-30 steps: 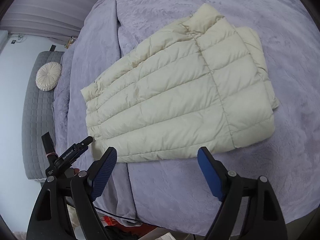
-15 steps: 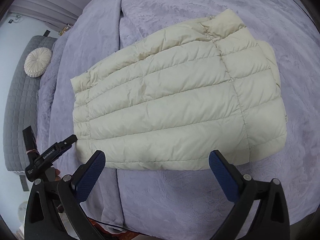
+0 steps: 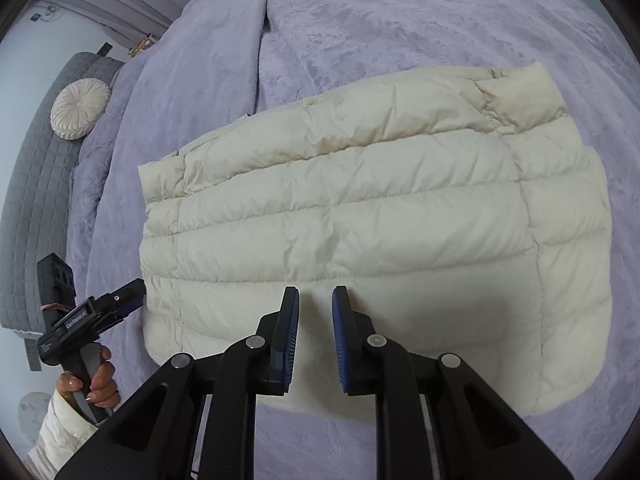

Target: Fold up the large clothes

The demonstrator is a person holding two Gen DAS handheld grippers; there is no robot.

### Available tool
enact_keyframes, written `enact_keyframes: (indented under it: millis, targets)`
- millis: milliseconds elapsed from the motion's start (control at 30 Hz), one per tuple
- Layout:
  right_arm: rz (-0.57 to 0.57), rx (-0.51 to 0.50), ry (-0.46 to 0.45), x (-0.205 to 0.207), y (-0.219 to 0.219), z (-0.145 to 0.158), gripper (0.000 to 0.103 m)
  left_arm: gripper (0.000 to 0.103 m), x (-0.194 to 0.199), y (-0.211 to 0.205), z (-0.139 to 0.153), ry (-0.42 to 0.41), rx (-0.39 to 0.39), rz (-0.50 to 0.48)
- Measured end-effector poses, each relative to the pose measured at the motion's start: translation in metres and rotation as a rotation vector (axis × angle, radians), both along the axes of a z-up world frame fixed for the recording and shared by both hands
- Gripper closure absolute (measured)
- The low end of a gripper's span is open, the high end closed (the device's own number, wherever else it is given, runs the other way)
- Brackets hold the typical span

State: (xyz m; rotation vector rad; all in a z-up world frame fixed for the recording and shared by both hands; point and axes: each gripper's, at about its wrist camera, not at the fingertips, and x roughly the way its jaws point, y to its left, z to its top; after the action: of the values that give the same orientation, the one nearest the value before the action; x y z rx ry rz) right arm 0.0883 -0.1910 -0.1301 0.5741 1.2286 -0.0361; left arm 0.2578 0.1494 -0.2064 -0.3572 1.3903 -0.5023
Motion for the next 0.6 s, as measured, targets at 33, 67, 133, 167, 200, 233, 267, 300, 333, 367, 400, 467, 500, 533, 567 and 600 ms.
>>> enact_keyframes:
  millis: [33,67,133,167,200,233,267,300,333,367,400,467,500,533,567,600]
  targets:
    - [0.003,-0.004,-0.006,0.004,0.001,-0.004,0.084,0.021,0.002,0.000,-0.001,0.005,-0.013,0.000]
    - [0.006,-0.003,-0.008,0.009,0.000,-0.011,0.084,0.021,0.003,-0.001,-0.002,0.009,-0.026,-0.003]
    - [0.010,-0.002,0.007,0.018,0.000,-0.028,0.085,0.021,0.005,-0.004,-0.007,0.020,-0.050,-0.012]
    - [0.012,0.001,0.017,0.021,0.000,-0.038,0.085,0.021,0.007,-0.007,-0.010,0.027,-0.060,-0.017]
    - [0.019,0.006,0.025,0.024,-0.001,-0.047,0.086,0.021,0.007,-0.007,-0.013,0.034,-0.068,-0.023]
    - [0.026,0.008,0.031,0.025,-0.001,-0.054,0.088,0.021,0.008,-0.010,-0.017,0.040,-0.074,-0.027]
    - [0.031,0.012,0.031,0.026,-0.002,-0.060,0.088,0.021,0.010,-0.012,-0.021,0.049,-0.083,-0.031]
    - [0.032,0.019,0.030,0.025,-0.003,-0.063,0.088,0.021,0.011,-0.016,-0.025,0.058,-0.092,-0.035]
    - [0.031,0.029,0.028,0.024,-0.004,-0.065,0.088,0.021,0.011,-0.018,-0.027,0.063,-0.101,-0.040]
    - [0.029,0.040,0.026,0.023,-0.006,-0.066,0.088,0.021,0.013,-0.021,-0.029,0.067,-0.115,-0.047]
    - [0.027,0.049,0.023,0.022,-0.007,-0.067,0.088,0.021,0.015,-0.025,-0.030,0.068,-0.129,-0.055]
    - [0.027,0.060,0.019,0.020,-0.009,-0.069,0.088,0.021,0.016,-0.034,-0.031,0.068,-0.149,-0.076]
    - [0.027,0.063,0.017,0.020,-0.010,-0.070,0.088,0.021,0.017,-0.040,-0.033,0.071,-0.155,-0.092]
    - [0.028,0.064,0.016,0.020,-0.010,-0.071,0.088,0.021,0.016,-0.047,-0.034,0.077,-0.158,-0.107]
    - [0.029,0.065,0.016,0.019,-0.010,-0.072,0.088,0.021,0.015,-0.053,-0.036,0.081,-0.154,-0.120]
    - [0.028,0.066,0.015,0.019,-0.011,-0.073,0.088,0.021,0.014,-0.059,-0.037,0.079,-0.146,-0.132]
